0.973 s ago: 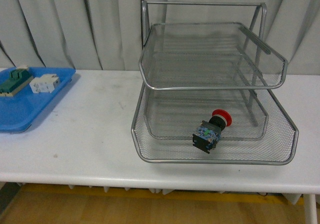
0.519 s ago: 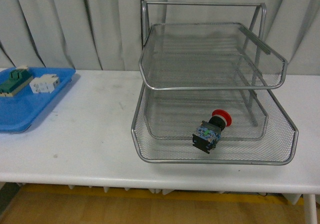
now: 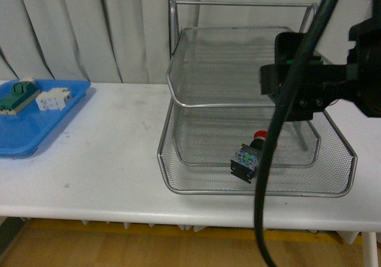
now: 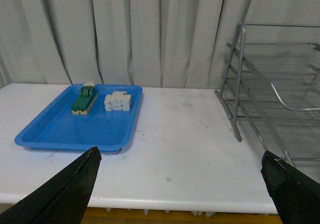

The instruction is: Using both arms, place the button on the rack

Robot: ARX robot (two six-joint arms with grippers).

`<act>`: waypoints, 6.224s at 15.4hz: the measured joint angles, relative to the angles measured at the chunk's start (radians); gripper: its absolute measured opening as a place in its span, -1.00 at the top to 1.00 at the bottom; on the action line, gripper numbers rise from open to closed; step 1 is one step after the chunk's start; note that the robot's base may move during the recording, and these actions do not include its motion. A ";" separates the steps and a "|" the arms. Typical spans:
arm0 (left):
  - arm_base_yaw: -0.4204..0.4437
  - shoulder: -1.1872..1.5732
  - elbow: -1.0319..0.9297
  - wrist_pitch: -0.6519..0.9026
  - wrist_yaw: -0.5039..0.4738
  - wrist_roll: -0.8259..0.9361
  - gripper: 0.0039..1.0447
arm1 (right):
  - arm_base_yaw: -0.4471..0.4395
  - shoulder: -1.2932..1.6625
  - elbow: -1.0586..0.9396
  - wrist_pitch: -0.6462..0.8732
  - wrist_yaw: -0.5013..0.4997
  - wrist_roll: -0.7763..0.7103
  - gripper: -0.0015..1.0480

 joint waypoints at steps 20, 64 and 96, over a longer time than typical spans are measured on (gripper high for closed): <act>0.000 0.000 0.000 0.000 0.000 0.000 -0.88 | -0.005 0.366 0.002 -0.004 -0.011 0.177 0.96; 0.000 0.000 0.000 0.000 0.000 0.000 -0.88 | -0.424 -0.953 -0.701 0.252 -0.087 -0.156 0.96; 0.000 0.000 0.000 0.000 0.000 0.000 -0.88 | -0.424 -1.444 -0.763 -0.172 -0.087 -0.160 -0.87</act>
